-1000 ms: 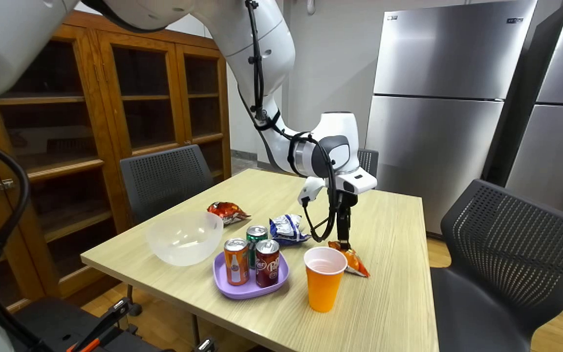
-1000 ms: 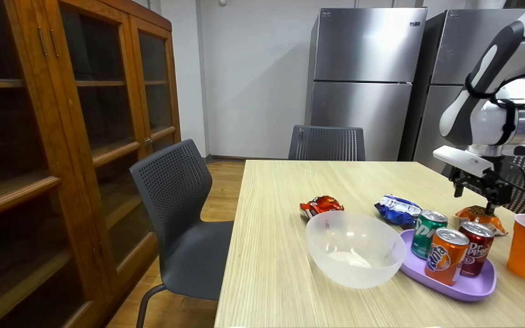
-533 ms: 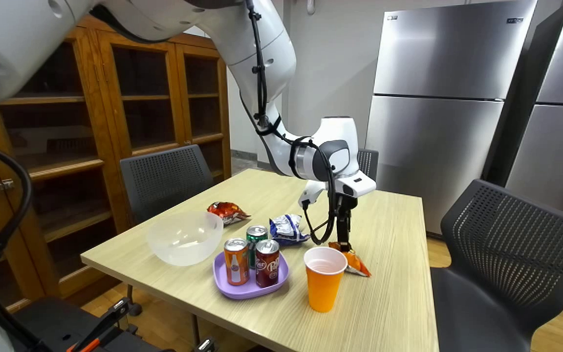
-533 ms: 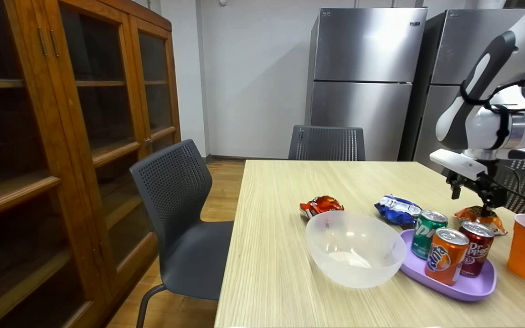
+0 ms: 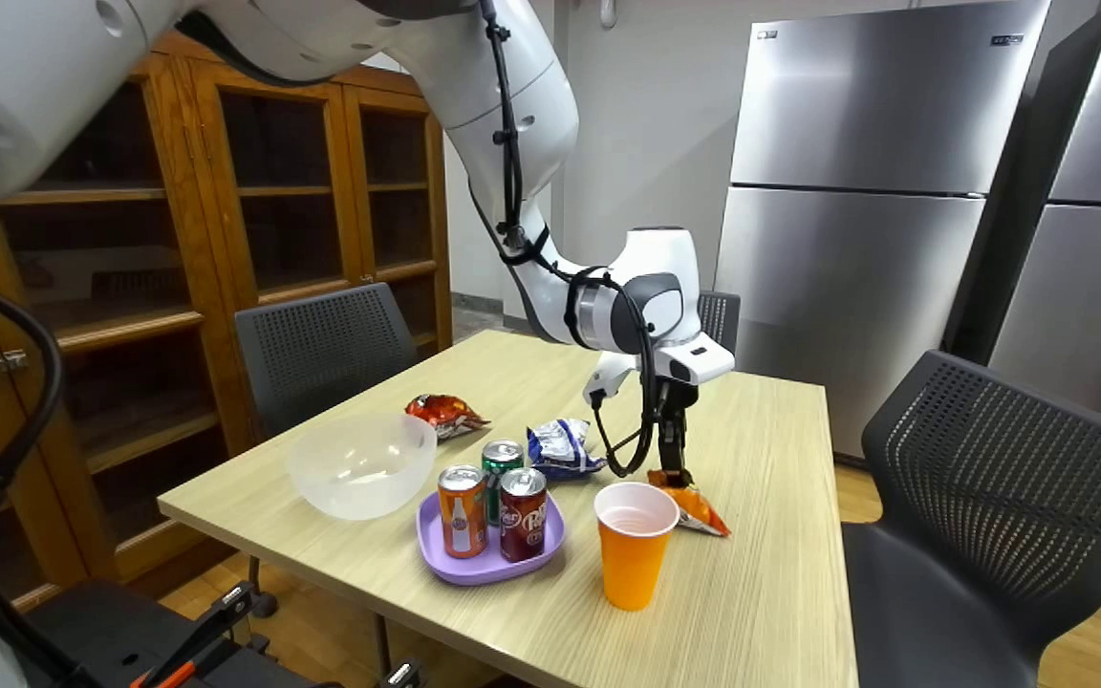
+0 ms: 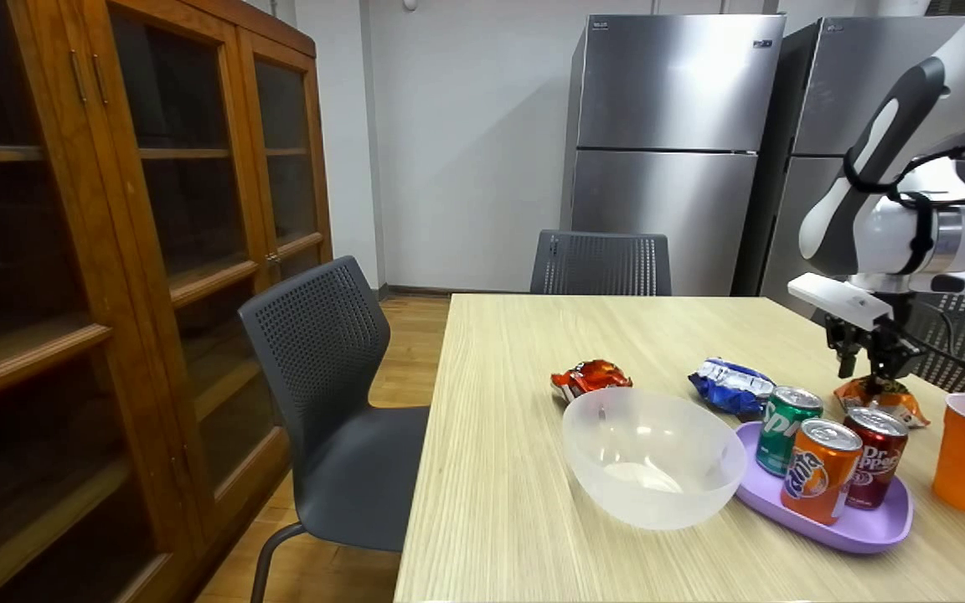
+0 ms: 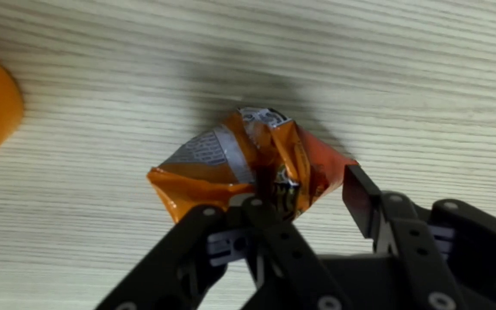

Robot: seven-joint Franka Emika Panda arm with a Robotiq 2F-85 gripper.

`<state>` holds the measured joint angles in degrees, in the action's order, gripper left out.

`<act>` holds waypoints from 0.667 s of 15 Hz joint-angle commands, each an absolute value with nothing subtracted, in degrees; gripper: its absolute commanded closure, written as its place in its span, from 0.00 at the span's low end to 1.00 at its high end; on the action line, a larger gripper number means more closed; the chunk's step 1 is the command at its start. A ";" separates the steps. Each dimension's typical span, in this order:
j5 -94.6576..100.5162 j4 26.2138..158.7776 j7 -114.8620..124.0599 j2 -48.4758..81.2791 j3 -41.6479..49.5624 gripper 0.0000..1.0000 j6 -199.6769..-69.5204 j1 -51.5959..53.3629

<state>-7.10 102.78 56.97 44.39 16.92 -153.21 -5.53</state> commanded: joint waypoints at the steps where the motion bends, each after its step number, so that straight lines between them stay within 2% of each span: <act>1: -8.08 102.56 57.51 44.05 17.15 0.82 -153.02 -4.89; 3: -8.03 102.97 57.39 43.72 17.15 0.97 -153.22 -4.77; 4: -8.01 103.26 57.29 43.45 17.15 1.00 -153.35 -4.72; 10: -7.94 105.97 56.31 40.57 16.92 1.00 -154.86 -4.47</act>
<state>-7.10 102.92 56.97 43.93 16.92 -153.57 -5.11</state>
